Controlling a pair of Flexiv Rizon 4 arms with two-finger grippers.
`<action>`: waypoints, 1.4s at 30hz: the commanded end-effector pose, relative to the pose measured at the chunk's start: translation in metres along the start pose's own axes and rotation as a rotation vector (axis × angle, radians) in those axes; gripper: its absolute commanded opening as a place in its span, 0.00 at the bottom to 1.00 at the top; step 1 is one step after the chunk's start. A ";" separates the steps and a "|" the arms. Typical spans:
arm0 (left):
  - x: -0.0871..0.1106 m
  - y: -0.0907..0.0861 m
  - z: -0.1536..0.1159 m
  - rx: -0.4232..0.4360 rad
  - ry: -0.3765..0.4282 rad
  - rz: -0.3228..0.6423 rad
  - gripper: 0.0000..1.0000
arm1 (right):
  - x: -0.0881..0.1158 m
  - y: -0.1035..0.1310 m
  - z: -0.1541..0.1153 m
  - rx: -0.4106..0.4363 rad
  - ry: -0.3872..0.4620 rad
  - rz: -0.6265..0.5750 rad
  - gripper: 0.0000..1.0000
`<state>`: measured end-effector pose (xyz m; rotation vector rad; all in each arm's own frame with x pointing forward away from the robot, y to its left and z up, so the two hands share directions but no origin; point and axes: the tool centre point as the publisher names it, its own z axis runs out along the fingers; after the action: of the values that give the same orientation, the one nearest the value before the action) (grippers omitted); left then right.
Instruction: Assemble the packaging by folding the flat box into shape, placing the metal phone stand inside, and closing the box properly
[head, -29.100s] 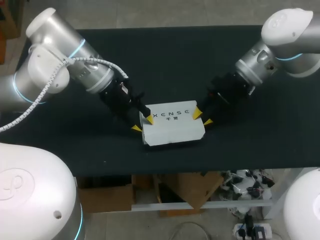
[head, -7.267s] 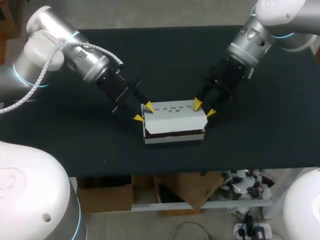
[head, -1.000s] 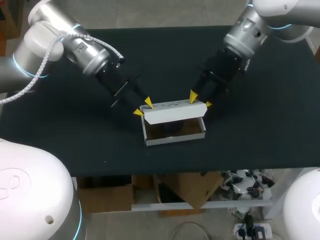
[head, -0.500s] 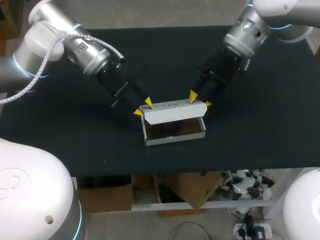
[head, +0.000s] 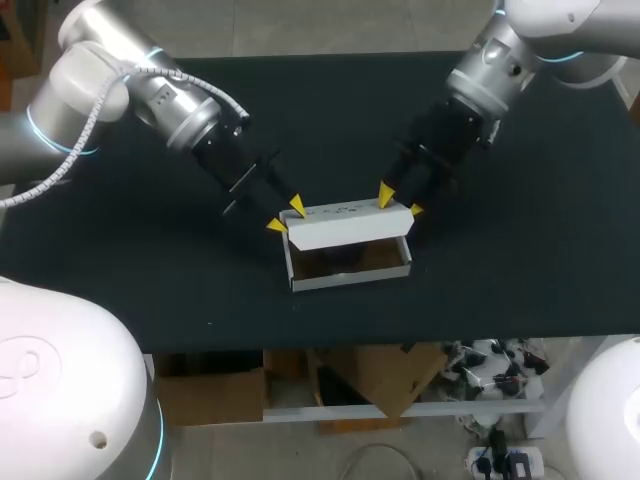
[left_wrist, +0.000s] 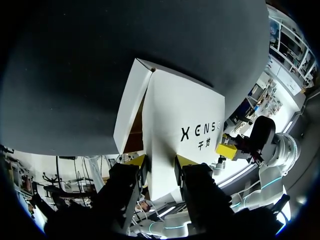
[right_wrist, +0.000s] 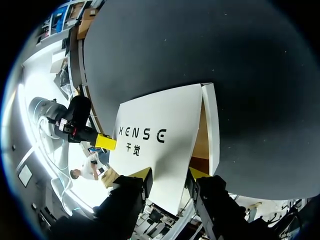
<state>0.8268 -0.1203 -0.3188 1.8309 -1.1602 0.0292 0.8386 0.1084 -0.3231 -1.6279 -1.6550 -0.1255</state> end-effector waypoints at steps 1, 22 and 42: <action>0.002 -0.006 0.005 -0.006 -0.005 -0.003 0.36 | 0.002 0.000 0.007 -0.003 -0.001 0.004 0.46; -0.002 -0.013 0.003 0.014 -0.023 0.016 0.36 | -0.006 0.002 0.011 -0.001 -0.012 0.013 0.47; -0.009 -0.012 0.004 0.034 -0.013 0.044 0.37 | -0.012 0.003 0.013 -0.025 -0.024 -0.027 0.49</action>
<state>0.8316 -0.1148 -0.3325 1.8349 -1.2171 0.0577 0.8357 0.1062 -0.3390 -1.6303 -1.6988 -0.1348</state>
